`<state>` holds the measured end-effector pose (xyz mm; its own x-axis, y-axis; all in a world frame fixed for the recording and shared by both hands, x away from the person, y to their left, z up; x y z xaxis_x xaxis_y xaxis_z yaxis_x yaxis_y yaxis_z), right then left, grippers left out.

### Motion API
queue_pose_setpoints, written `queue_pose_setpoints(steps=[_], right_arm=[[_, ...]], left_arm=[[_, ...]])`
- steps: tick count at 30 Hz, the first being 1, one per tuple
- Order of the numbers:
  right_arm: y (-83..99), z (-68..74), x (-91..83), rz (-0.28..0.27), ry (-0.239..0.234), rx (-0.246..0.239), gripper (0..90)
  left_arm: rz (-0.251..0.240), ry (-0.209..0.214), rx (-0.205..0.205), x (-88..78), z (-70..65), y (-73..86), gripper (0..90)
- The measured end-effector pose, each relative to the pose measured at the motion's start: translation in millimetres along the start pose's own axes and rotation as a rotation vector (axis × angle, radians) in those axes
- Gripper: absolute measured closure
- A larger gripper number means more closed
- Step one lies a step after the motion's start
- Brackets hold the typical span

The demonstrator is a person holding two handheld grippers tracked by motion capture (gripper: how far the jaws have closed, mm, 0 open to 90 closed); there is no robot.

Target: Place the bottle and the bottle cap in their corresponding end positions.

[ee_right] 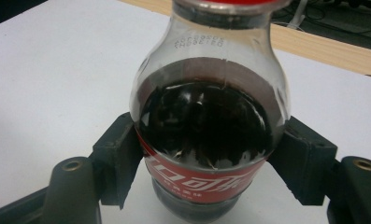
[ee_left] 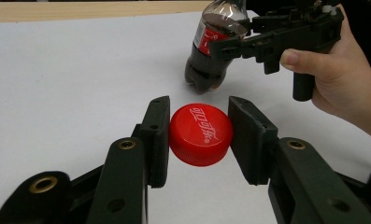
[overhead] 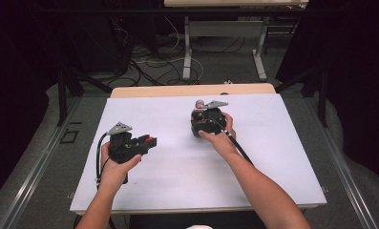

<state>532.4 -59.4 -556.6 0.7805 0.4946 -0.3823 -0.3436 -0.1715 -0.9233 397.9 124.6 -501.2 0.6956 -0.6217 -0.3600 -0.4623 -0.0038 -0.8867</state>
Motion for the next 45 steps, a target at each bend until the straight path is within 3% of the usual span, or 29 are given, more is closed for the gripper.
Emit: queue_pose_setpoints(steps=[8,11,15,25,29,35,39,45], right_arm=[[9.2,9.2,1.3,0.007,-0.006,0.008,29.8],[12.1,11.1,2.0,0.002,0.009,-0.009,29.7],[13.7,12.0,1.3,-0.022,0.022,0.008,29.1],[18.8,14.7,1.4,-0.04,-0.01,-0.008,26.5],[28.7,12.4,3.6,-0.012,-0.018,-0.026,21.5],[45.6,8.8,0.0,0.046,-0.016,-0.012,17.9],[52.8,6.7,-8.7,0.069,-0.034,-0.004,16.9],[63.5,-1.7,-30.3,0.131,-0.012,0.022,14.9]], left_arm=[[0.003,0.0,-0.009,0.7,0.5,1.6,61.1],[0.006,0.0,-0.002,0.8,0.8,2.1,61.1],[0.013,0.003,-0.003,1.3,0.4,2.6,61.1],[0.011,-0.001,-0.008,2.8,-0.2,3.8,61.1],[0.014,-0.002,-0.007,4.2,0.5,5.0,61.1],[0.028,-0.001,-0.006,8.4,0.3,9.3,61.1],[0.038,-0.001,-0.005,11.3,-0.8,12.2,61.1],[0.07,0.001,0.013,19.4,-2.3,20.9,61.1]])
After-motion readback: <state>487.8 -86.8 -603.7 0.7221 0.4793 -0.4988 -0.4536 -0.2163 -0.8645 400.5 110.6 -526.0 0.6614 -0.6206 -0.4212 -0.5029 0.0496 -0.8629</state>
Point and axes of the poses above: each handheld gripper's, and its own axes: x roughly forward along the jaws, y roughly out of its underside, z roughly to its left, the point moved 10 cm from there along x, roughly forward along the jaws, and after that the axes turned 11 degrees about -z, right-handed, at the moved point
